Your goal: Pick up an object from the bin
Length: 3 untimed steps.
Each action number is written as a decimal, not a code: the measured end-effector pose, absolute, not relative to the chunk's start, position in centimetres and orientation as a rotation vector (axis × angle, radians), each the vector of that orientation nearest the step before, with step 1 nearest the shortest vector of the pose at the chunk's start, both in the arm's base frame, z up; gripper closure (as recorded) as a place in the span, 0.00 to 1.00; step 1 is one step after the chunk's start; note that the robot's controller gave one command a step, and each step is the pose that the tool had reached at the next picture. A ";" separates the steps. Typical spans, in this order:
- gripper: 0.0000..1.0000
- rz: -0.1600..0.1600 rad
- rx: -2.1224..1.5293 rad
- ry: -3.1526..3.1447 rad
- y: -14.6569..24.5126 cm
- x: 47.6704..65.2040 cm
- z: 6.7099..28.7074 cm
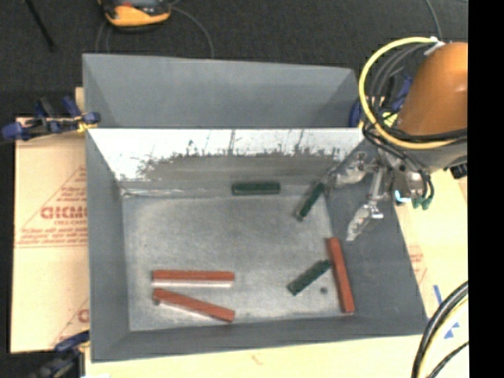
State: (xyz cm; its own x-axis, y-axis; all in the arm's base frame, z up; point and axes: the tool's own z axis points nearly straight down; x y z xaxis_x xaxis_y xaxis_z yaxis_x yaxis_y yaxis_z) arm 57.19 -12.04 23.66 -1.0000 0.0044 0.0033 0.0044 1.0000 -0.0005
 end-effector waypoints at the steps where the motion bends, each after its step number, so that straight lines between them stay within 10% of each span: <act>1: 0.00 0.003 -0.002 -3.146 -12.0 57.3 24.1; 3: 0.00 0.002 0.684 -3.069 -10.1 53.4 17.1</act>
Offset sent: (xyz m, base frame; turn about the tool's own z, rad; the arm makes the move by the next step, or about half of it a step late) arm -0.0503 0.0227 -0.1666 -0.4581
